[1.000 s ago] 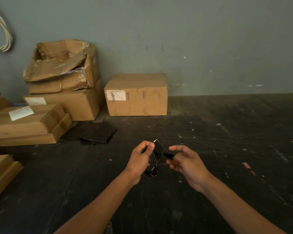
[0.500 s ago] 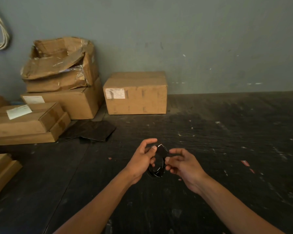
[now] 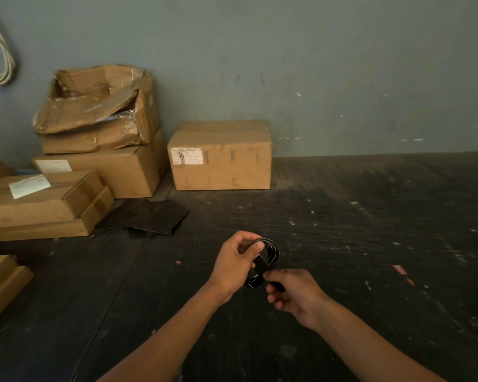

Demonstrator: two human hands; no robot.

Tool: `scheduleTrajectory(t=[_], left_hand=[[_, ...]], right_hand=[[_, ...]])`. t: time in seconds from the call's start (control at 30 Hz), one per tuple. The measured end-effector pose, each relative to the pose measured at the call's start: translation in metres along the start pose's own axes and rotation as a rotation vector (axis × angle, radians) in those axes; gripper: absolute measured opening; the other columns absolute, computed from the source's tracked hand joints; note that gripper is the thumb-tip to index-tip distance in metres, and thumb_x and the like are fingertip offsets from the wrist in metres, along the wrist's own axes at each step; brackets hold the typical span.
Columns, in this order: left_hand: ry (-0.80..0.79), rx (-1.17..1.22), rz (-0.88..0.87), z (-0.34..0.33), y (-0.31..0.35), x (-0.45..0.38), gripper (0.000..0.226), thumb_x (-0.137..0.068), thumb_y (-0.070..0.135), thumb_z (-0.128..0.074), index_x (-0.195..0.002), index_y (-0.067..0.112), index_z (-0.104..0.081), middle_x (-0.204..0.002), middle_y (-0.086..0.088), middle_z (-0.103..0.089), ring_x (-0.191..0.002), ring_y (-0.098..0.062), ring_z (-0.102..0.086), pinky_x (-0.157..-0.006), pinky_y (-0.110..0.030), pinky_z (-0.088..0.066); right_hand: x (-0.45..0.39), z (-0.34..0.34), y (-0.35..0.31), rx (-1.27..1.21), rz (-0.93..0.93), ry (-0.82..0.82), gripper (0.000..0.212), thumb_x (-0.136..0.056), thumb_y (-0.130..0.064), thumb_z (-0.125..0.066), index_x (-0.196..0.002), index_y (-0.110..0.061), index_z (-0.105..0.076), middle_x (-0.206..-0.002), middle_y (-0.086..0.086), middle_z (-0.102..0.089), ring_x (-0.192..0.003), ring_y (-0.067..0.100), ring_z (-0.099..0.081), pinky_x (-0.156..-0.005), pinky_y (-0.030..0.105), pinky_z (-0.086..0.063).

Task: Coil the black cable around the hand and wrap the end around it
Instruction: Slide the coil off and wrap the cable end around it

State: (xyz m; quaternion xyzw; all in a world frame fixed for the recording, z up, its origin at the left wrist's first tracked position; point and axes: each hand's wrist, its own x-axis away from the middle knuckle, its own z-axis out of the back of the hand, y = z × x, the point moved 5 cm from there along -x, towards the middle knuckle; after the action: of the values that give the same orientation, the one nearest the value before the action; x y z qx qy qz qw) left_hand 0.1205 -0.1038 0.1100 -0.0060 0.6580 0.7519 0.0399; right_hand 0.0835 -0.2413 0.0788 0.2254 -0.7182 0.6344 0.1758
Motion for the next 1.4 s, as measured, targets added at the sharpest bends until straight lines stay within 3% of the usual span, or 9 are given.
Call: scheduleTrajectory(t=[0.07, 0.2, 0.3, 0.43, 0.7, 0.83, 1.0, 1.2, 1.4], left_hand=[[-0.011, -0.059, -0.018, -0.004, -0.002, 0.002, 0.013, -0.093, 0.019, -0.063, -0.104, 0.024, -0.067, -0.106, 0.001, -0.065, -0.094, -0.008, -0.063, -0.071, -0.019, -0.052], [0.021, -0.115, -0.034, -0.008, -0.005, 0.007, 0.016, -0.091, 0.02, -0.066, -0.105, 0.028, -0.069, -0.114, 0.002, -0.061, -0.103, -0.006, -0.061, -0.093, -0.027, -0.053], [0.03, -0.124, -0.017, -0.011, -0.006, 0.013, 0.017, -0.092, 0.019, -0.065, -0.105, 0.029, -0.069, -0.116, 0.005, -0.056, -0.107, -0.004, -0.058, -0.092, -0.02, -0.048], [0.032, -0.115, -0.001, -0.011, -0.013, 0.014, 0.02, -0.092, 0.022, -0.064, -0.108, 0.033, -0.071, -0.121, 0.005, -0.058, -0.114, -0.005, -0.056, -0.1, -0.026, -0.047], [0.049, 0.091, 0.093, -0.006, -0.01, 0.012, 0.022, -0.091, 0.013, -0.066, -0.107, 0.026, -0.075, -0.107, 0.005, -0.074, -0.101, -0.003, -0.068, -0.086, -0.02, -0.052], [0.13, 0.046, 0.056, -0.002, -0.007, 0.01, 0.018, -0.088, 0.009, -0.068, -0.1, 0.021, -0.07, -0.097, 0.0, -0.073, -0.09, -0.007, -0.069, -0.076, -0.019, -0.053], [0.18, 0.063, 0.098, 0.001, -0.014, 0.006, 0.03, -0.082, 0.004, -0.074, -0.095, 0.021, -0.052, -0.094, -0.011, -0.073, -0.091, -0.026, -0.071, -0.082, -0.041, -0.058], [0.122, 0.082, 0.125, 0.002, -0.011, 0.006, 0.027, -0.08, -0.001, -0.075, -0.095, 0.012, -0.057, -0.088, -0.006, -0.073, -0.084, -0.013, -0.07, -0.078, -0.027, -0.054], [0.042, 0.095, 0.182, 0.001, -0.014, 0.006, 0.027, -0.078, -0.004, -0.075, -0.095, 0.011, -0.06, -0.089, -0.005, -0.075, -0.09, -0.014, -0.071, -0.075, -0.023, -0.052]], right_hand=[[0.0, -0.002, 0.001, -0.082, -0.058, 0.004, 0.016, -0.088, -0.015, -0.066, -0.1, -0.005, -0.069, -0.063, 0.005, -0.062, -0.053, 0.015, -0.056, -0.049, 0.025, -0.039], [0.0, -0.005, 0.0, -0.25, -0.095, 0.013, 0.013, -0.088, -0.02, -0.067, -0.093, -0.01, -0.071, -0.063, 0.003, -0.062, -0.055, 0.013, -0.053, -0.051, 0.025, -0.039], [0.001, -0.007, 0.0, -0.313, -0.07, 0.02, 0.014, -0.087, -0.02, -0.068, -0.096, -0.01, -0.071, -0.065, 0.002, -0.062, -0.057, 0.012, -0.052, -0.054, 0.026, -0.04], [0.0, -0.008, -0.001, -0.317, 0.0, -0.004, 0.015, -0.091, -0.019, -0.063, -0.1, -0.012, -0.072, -0.069, 0.002, -0.062, -0.062, 0.013, -0.051, -0.059, 0.027, -0.041], [0.0, -0.005, -0.008, -0.308, 0.029, -0.108, 0.022, -0.096, -0.009, -0.053, -0.108, -0.013, -0.07, -0.076, 0.004, -0.067, -0.068, 0.014, -0.055, -0.062, 0.027, -0.043], [0.005, -0.004, -0.014, -0.147, 0.128, -0.089, 0.019, -0.094, -0.006, -0.055, -0.109, -0.009, -0.065, -0.084, 0.008, -0.07, -0.074, 0.016, -0.061, -0.066, 0.028, -0.046], [0.008, 0.002, -0.021, 0.059, 0.444, 0.075, 0.015, -0.091, -0.001, -0.059, -0.104, -0.008, -0.061, -0.091, 0.012, -0.073, -0.072, 0.012, -0.067, -0.064, 0.022, -0.052], [0.009, 0.003, -0.019, 0.183, 0.594, -0.025, 0.031, -0.086, 0.006, -0.063, -0.107, -0.017, -0.067, -0.103, 0.004, -0.072, -0.096, 0.012, -0.069, -0.083, 0.025, -0.056], [0.014, 0.009, -0.026, 0.609, 0.891, 0.189, 0.023, -0.09, -0.009, -0.065, -0.109, -0.021, -0.068, -0.097, -0.01, -0.07, -0.09, 0.0, -0.065, -0.08, 0.017, -0.053]])
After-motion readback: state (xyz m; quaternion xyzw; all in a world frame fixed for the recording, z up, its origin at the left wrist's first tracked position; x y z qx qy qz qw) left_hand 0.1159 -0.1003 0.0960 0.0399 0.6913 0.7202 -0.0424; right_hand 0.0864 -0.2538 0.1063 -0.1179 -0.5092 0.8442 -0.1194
